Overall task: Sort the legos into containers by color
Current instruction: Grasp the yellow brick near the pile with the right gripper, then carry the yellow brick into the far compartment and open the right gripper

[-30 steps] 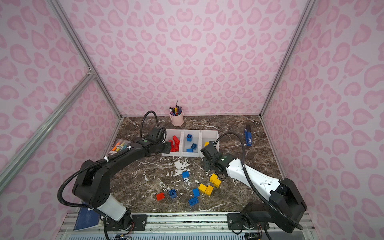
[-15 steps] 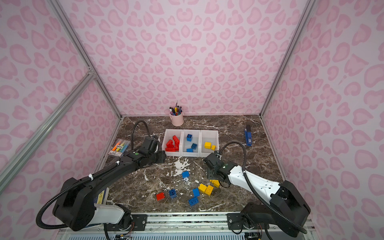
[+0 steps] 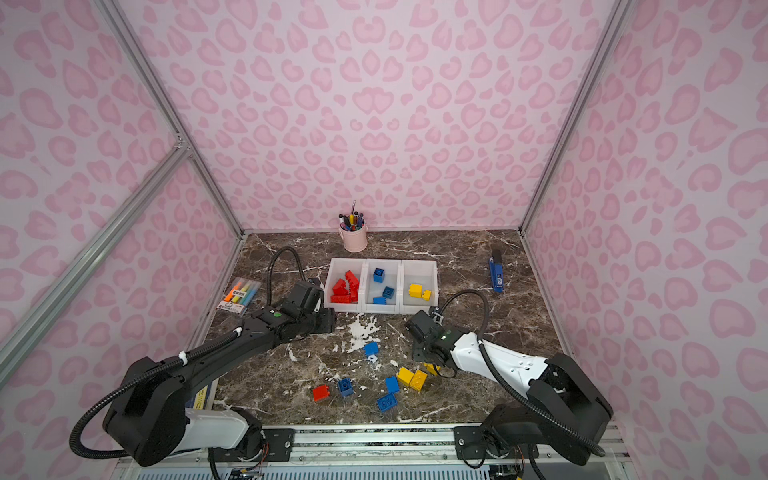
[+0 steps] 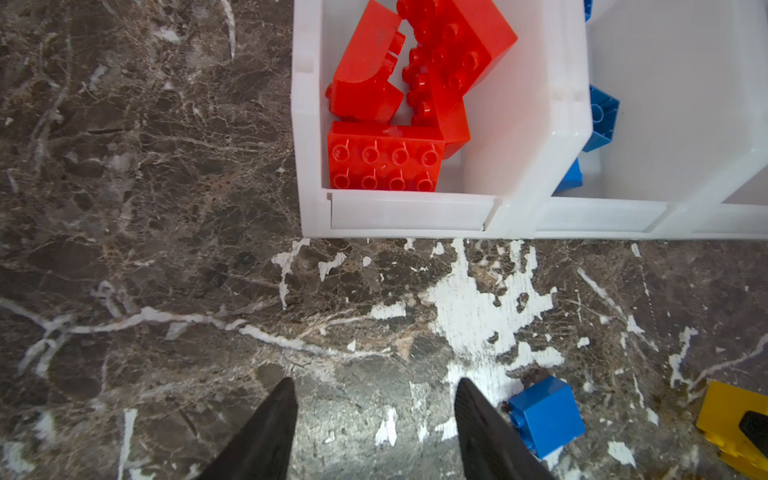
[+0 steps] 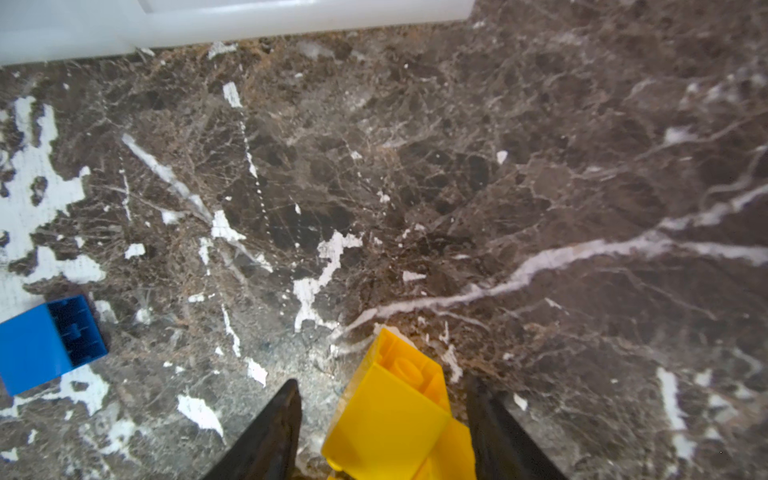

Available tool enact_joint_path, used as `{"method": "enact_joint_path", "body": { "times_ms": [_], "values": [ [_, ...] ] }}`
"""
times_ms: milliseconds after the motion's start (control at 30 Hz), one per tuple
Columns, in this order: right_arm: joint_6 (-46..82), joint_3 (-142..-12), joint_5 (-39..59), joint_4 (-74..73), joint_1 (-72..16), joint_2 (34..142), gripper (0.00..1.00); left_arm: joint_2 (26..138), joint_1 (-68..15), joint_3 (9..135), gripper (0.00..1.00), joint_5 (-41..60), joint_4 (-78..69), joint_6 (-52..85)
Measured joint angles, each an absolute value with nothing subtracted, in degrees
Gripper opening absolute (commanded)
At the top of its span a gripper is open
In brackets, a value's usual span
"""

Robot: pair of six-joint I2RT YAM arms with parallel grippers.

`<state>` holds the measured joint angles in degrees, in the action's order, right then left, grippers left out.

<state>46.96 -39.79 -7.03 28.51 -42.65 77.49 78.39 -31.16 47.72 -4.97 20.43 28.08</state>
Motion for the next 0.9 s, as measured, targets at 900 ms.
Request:
{"method": "enact_joint_path", "body": {
  "times_ms": [900],
  "values": [
    [46.96,-44.29,-11.00,29.10,-46.28,85.30,0.31,78.22,-32.64,46.92,0.64,-6.48,19.84,28.84]
  ]
}}
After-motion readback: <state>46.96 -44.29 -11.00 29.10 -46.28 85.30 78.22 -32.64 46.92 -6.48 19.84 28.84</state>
